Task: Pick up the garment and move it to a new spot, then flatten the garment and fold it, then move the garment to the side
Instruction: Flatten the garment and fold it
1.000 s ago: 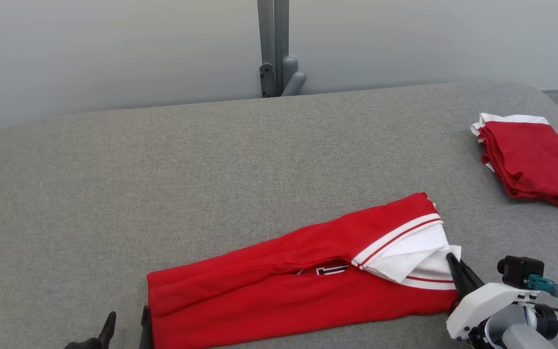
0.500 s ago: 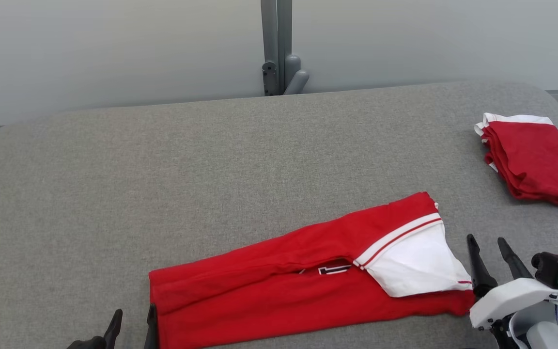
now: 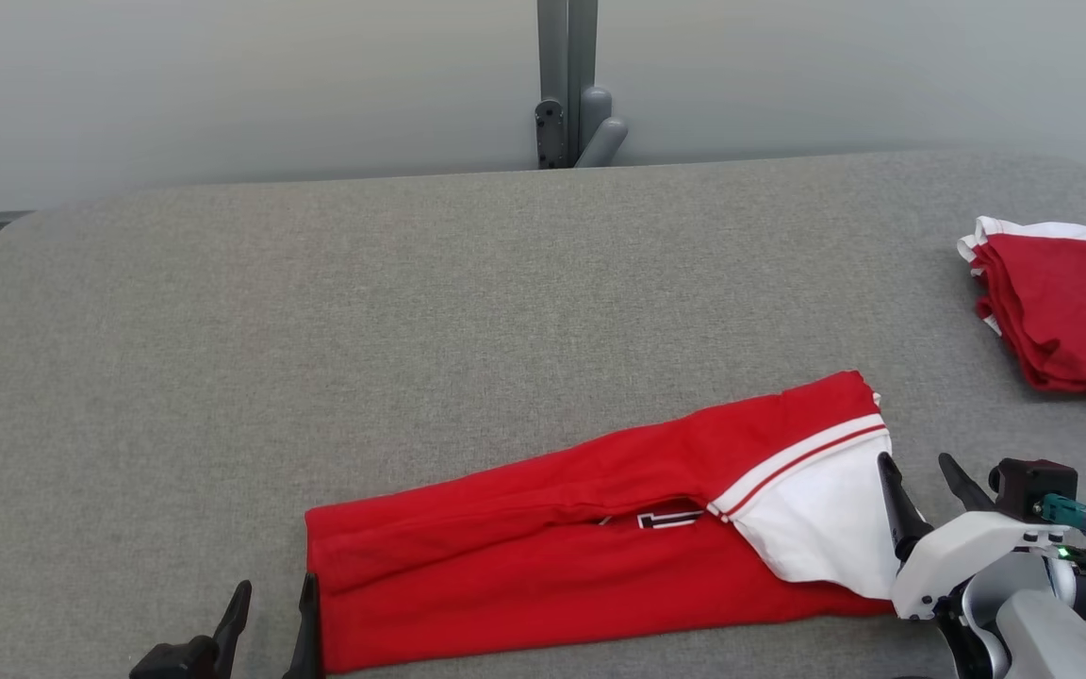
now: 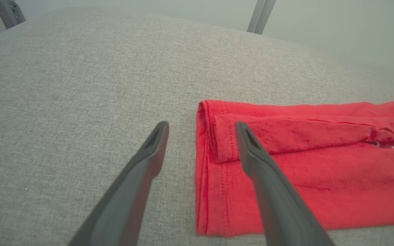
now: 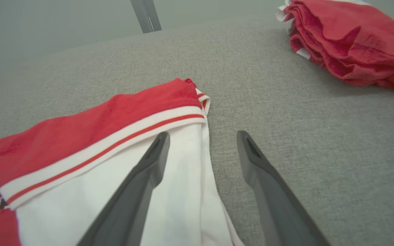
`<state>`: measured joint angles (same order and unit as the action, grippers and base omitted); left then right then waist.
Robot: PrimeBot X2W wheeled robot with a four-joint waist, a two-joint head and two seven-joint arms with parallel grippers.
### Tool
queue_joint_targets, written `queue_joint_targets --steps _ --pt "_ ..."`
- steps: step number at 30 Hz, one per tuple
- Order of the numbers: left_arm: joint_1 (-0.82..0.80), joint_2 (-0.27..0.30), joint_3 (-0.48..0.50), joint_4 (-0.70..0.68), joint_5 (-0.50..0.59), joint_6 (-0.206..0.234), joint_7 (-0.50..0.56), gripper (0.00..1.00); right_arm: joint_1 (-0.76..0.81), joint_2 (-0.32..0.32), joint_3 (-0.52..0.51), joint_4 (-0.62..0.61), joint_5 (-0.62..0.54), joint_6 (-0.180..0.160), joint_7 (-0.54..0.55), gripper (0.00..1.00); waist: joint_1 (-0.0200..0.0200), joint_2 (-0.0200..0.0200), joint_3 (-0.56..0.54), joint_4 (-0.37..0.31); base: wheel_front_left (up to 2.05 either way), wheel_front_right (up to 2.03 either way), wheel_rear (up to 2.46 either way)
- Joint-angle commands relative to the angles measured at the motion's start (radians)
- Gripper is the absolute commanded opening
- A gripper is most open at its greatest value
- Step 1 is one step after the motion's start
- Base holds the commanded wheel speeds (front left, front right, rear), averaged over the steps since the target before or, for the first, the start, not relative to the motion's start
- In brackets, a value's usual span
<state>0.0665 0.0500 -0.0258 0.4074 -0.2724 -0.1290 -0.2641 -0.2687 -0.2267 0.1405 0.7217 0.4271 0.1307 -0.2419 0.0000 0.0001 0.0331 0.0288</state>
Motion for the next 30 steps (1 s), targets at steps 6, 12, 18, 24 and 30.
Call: queue_joint_targets --steps 6,12,18,24,30 --pt "-0.030 0.002 -0.005 -0.008 0.001 -0.002 0.001 1.00 -0.079 0.004 0.045 0.141 0.026 0.000 0.033 1.00 0.0000 -0.0001 0.043 0.040 0.00 0.00 0.00" --pt "-0.044 0.002 -0.011 -0.015 0.007 -0.002 0.001 1.00 -0.100 0.014 0.080 0.245 0.091 -0.001 0.065 1.00 0.0000 -0.0001 0.064 0.061 0.00 0.00 0.00" --pt "-0.047 0.002 -0.011 -0.018 0.010 -0.002 0.001 1.00 -0.088 0.039 0.144 0.264 0.156 0.001 0.087 0.00 0.0000 -0.0001 0.069 0.069 0.00 0.00 0.00" --pt "-0.039 0.002 -0.006 -0.014 0.011 -0.002 0.001 1.00 -0.105 -0.010 0.129 0.270 0.231 -0.002 0.016 0.00 0.0000 -0.0001 0.066 0.061 0.00 0.00 0.00" --pt "-0.045 0.002 -0.015 -0.014 0.006 -0.002 0.001 1.00 -0.134 -0.058 0.011 0.319 0.226 -0.002 -0.020 0.00 0.0000 -0.0001 0.064 0.051 0.00 0.00 0.00"
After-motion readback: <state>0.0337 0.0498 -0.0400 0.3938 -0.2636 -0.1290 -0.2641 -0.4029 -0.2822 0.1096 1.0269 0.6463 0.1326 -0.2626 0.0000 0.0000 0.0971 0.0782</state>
